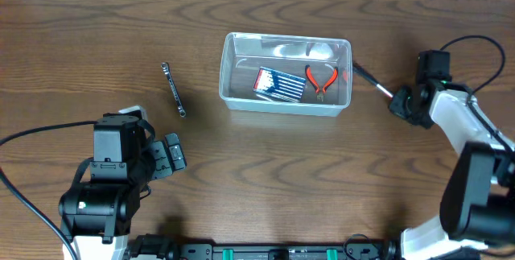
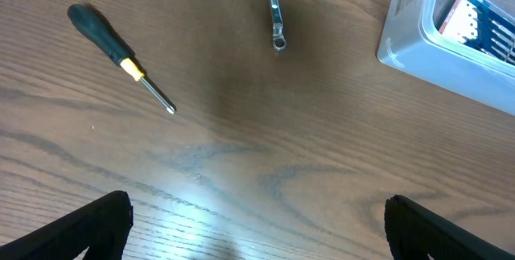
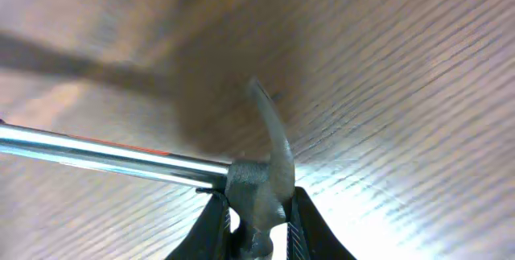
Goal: Pack container
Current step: 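Lift the hammer with the right gripper beside the container's right edge, then swing the hammer with the right gripper over and into the container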
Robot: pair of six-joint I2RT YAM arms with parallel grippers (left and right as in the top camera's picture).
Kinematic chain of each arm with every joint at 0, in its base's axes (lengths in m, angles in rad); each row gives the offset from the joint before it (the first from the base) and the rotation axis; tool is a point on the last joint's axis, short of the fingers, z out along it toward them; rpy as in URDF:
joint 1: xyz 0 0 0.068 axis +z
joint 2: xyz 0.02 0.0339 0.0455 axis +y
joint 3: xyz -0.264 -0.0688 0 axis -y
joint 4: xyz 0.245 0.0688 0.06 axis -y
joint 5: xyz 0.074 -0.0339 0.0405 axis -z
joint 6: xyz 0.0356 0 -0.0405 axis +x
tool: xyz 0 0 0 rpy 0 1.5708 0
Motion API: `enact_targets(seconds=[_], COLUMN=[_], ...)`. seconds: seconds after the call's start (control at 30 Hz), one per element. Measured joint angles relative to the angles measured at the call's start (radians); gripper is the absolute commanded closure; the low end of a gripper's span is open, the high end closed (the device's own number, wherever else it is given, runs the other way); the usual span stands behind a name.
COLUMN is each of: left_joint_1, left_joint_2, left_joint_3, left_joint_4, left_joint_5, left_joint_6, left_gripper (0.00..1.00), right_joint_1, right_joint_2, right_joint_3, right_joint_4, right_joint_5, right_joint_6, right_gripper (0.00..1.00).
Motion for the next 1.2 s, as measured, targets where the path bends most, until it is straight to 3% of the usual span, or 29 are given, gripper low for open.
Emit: enact_targets(seconds=[0.53, 0.7, 0.93, 1.2], left_joint_1=[0.0, 0.0, 0.0, 0.0], left_joint_2=[0.0, 0.0, 0.0, 0.0], left_joint_3=[0.0, 0.0, 0.0, 0.0], left_joint_4=[0.0, 0.0, 0.0, 0.0], left_joint_5=[0.0, 0.0, 0.0, 0.0], left_joint_6=[0.0, 0.0, 0.0, 0.0], left_gripper=[0.02, 0.02, 0.02, 0.02], right_joint_1=[0.0, 0.019, 0.166, 0.375], right_joint_2=[-0.192, -0.214, -0.214, -0.207], right_joint_3=[0.0, 0.033, 0.214, 0.349], right_joint_4=[-0.017, -0.133, -0.277, -0.28], right_joint_5=[0.005, -0.073, -0.112, -0.129], right_joint_6=[-0.008, -0.053, -0.074, -0.074], right_gripper=[0.99, 0.99, 0.99, 0.99])
